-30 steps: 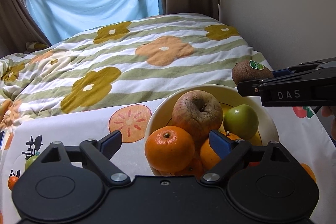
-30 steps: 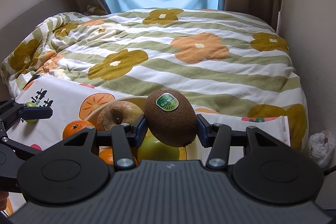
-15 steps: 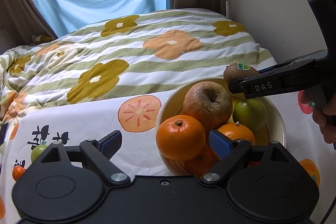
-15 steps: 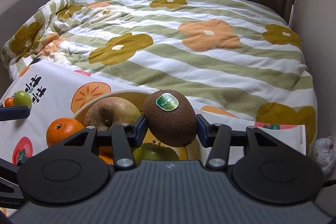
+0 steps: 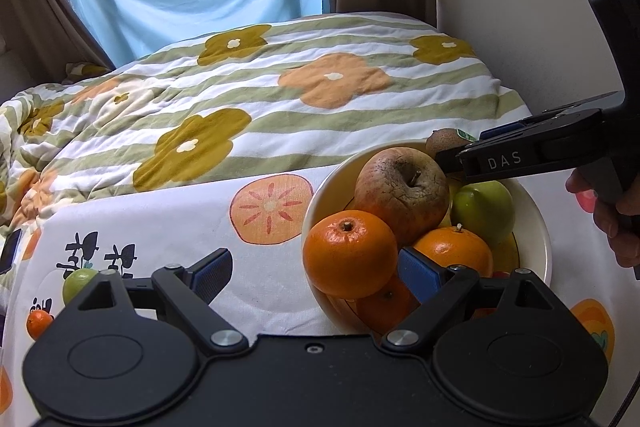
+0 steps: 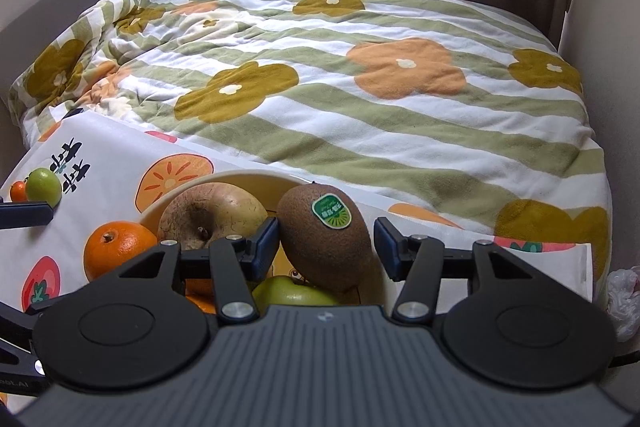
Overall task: Organize fruits
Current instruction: 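Carry the orange and kiwi over the bowl and release both inside, then move both open tools toward the last mandarin and green apple, then grasp the mandarin with the left tool while the right tool grasps the green apple, then carry the mandarin and green apple into the bowl and open both tools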
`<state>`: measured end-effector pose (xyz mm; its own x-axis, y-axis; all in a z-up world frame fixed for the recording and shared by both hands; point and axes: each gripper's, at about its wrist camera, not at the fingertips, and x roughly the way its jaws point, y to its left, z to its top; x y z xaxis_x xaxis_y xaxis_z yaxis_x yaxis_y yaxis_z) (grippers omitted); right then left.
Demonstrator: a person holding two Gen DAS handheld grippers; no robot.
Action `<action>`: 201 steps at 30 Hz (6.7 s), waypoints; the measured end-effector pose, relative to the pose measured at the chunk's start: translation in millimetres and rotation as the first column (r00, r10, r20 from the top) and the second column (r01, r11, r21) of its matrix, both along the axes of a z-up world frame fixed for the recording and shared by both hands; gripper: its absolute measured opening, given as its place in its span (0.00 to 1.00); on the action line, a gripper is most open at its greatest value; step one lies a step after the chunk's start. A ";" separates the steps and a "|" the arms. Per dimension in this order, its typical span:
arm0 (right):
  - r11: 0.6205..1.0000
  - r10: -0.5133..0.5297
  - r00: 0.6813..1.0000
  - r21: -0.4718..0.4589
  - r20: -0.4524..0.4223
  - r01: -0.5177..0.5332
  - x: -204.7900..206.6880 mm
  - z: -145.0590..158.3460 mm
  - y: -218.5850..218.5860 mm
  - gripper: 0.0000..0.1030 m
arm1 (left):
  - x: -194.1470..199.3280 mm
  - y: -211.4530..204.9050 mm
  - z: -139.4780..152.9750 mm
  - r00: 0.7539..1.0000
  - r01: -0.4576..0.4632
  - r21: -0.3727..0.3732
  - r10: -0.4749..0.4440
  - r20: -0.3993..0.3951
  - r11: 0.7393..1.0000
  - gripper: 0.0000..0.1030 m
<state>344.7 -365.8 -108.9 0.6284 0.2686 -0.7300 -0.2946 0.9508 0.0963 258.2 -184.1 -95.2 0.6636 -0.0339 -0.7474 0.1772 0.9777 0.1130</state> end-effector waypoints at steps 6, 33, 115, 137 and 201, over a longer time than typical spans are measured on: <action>0.997 -0.059 0.998 0.049 0.020 0.058 -14.0 11.4 -10.8 0.94 | -4.9 -1.5 5.0 1.000 -0.001 -0.001 0.001 0.009 1.000 0.90; 0.999 -0.052 0.987 0.024 0.155 0.049 -144.8 119.3 74.3 0.95 | -125.8 75.5 80.7 0.977 -0.134 -0.004 0.132 0.170 0.991 0.90; 1.000 -0.007 1.000 0.007 -0.009 0.007 -56.0 -33.8 357.7 0.66 | -16.3 294.0 -51.6 0.999 0.012 0.014 -0.011 -0.046 1.000 0.39; 0.998 -0.017 0.998 0.055 0.056 0.014 -102.0 24.0 301.4 0.66 | -55.3 253.0 13.6 0.999 -0.027 -0.004 0.027 0.035 1.000 0.38; 0.992 -0.128 0.991 0.026 0.050 0.126 -130.8 22.2 -7.2 0.66 | -58.7 -28.7 8.6 0.998 0.055 0.036 -0.056 0.033 0.998 0.87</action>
<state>214.0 -373.1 -86.7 0.6954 0.2002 -0.6902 -0.1767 0.9786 0.1058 199.4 -212.7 -86.6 0.6862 -0.0456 -0.7260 0.2265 0.9618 0.1537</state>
